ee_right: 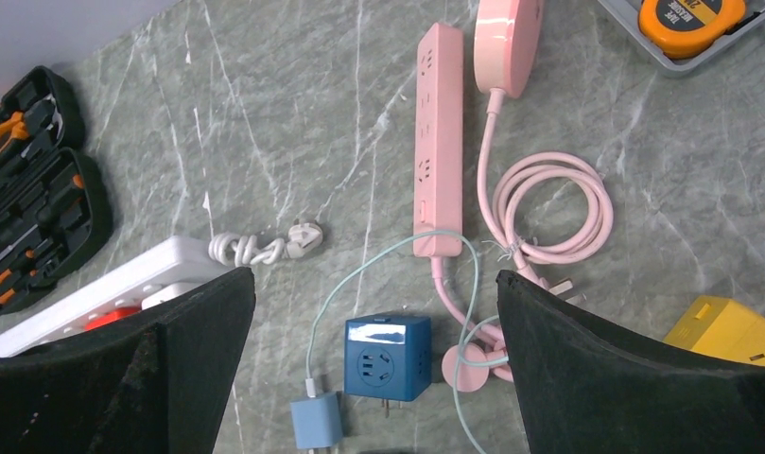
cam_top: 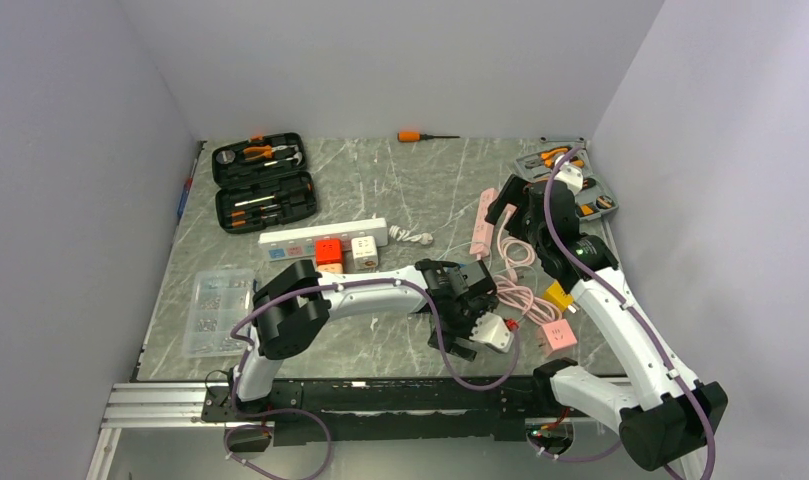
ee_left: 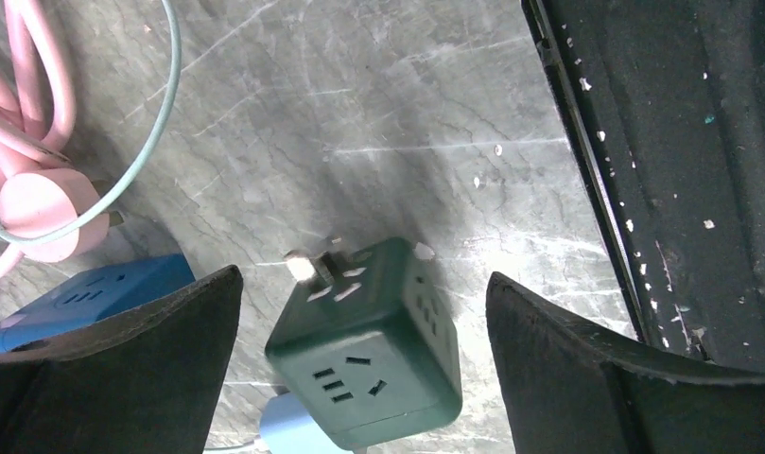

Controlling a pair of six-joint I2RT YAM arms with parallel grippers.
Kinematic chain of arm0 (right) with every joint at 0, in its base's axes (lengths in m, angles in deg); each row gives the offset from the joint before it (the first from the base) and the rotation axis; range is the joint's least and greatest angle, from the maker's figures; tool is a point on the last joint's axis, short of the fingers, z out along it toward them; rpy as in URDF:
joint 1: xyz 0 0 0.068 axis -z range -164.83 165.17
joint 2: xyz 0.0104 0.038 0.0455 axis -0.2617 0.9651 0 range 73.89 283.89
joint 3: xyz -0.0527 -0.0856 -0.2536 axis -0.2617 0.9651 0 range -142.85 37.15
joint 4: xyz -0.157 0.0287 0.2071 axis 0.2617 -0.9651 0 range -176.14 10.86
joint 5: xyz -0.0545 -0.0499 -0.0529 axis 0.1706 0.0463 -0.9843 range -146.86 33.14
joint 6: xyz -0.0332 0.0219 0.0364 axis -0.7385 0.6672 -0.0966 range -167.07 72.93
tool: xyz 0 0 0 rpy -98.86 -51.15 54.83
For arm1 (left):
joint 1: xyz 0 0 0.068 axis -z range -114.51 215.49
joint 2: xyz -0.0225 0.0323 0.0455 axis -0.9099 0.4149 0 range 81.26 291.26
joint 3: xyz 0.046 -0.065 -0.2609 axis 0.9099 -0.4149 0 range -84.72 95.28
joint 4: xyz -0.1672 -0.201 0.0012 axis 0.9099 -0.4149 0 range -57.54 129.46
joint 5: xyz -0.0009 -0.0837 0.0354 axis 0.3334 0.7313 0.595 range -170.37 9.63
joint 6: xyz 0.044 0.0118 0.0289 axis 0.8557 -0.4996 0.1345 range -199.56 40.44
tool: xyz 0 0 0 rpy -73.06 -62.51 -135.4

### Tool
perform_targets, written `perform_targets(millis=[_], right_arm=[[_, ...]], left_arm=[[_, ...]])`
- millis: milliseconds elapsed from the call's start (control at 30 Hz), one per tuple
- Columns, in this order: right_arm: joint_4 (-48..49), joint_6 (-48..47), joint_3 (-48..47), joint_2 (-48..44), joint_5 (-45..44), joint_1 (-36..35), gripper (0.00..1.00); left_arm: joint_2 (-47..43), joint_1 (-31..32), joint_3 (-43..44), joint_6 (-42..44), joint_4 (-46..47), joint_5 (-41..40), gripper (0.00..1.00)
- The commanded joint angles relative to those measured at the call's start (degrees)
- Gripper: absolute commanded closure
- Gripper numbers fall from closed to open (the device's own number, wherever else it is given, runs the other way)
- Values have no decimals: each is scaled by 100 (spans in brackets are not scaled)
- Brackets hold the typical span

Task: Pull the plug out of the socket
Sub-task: Place the socket at the center of the board.

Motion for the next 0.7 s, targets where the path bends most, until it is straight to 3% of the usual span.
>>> perform_targets(millis=[0,233,333,467,667], right_arm=[[26,-120,-92,-6,50,21,0],[46,-216,-149,-16,174,16,0],[38,-256,-235,111,322,-43,0],[-13,-294,-445,346,148,-455,0],[-295,-281,-1096,1111,-597,-1652,0]], left_arm=[[-342,-63,260,35,-221,102,1],[-745,-938,1661,-393,-1957,733,1],[-1197,-1511,1841,-626,-2415,927,0],[-2340,-2480,790,-779,-2005,756,1],[-3590,-4355,-745,-624,-1252,648,1]])
